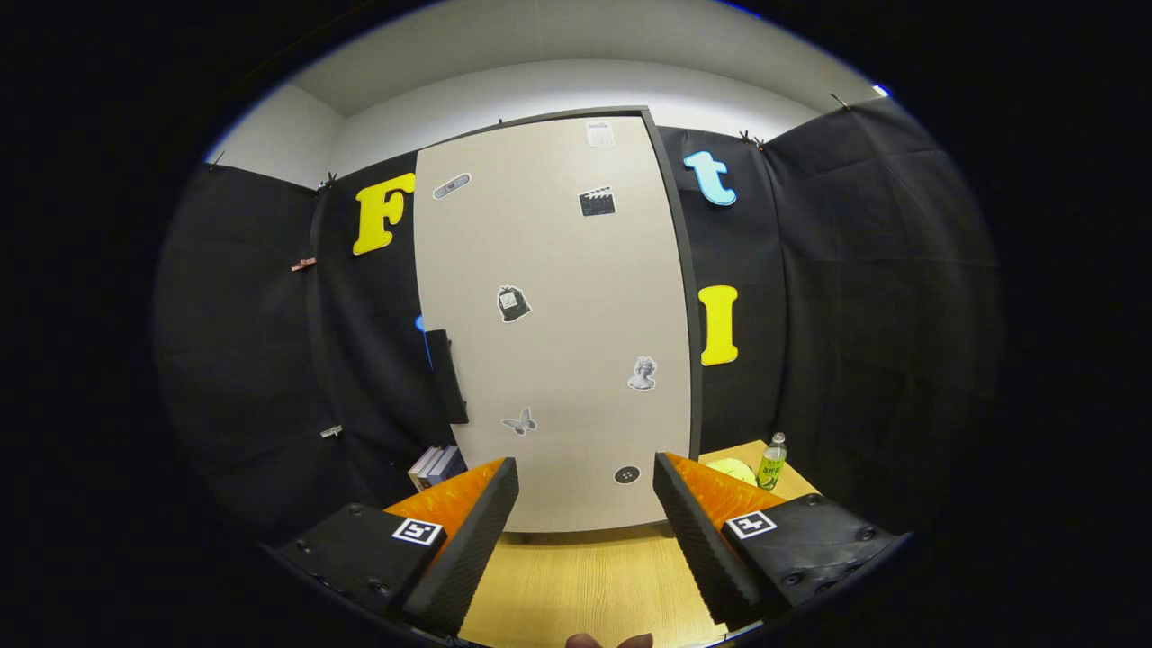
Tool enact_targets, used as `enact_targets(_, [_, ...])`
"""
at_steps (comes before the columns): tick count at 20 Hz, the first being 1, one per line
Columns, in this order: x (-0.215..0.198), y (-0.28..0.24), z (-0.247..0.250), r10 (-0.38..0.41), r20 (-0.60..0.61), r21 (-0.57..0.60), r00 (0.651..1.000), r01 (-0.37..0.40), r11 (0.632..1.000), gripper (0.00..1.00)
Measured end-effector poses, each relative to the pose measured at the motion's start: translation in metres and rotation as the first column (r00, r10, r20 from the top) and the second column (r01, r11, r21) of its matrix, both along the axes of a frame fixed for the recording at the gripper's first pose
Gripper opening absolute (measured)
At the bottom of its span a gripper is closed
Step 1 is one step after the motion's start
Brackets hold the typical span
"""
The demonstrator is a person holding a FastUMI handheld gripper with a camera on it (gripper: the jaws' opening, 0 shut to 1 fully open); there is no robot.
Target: Open the shoe cabinet door, grab the shoes and put them into the shoe cabinet, then close the shoe cabinet door.
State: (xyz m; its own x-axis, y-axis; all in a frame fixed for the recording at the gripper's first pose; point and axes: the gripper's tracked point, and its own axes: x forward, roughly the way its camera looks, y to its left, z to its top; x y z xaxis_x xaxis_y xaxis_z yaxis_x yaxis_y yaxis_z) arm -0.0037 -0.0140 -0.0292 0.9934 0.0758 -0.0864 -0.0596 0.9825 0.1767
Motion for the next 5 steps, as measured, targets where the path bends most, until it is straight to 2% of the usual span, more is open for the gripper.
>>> enact_targets(5, [0.0009,-0.0016,-0.0013,0.001,0.000,0.000,1.000,-0.001,1.000,0.98])
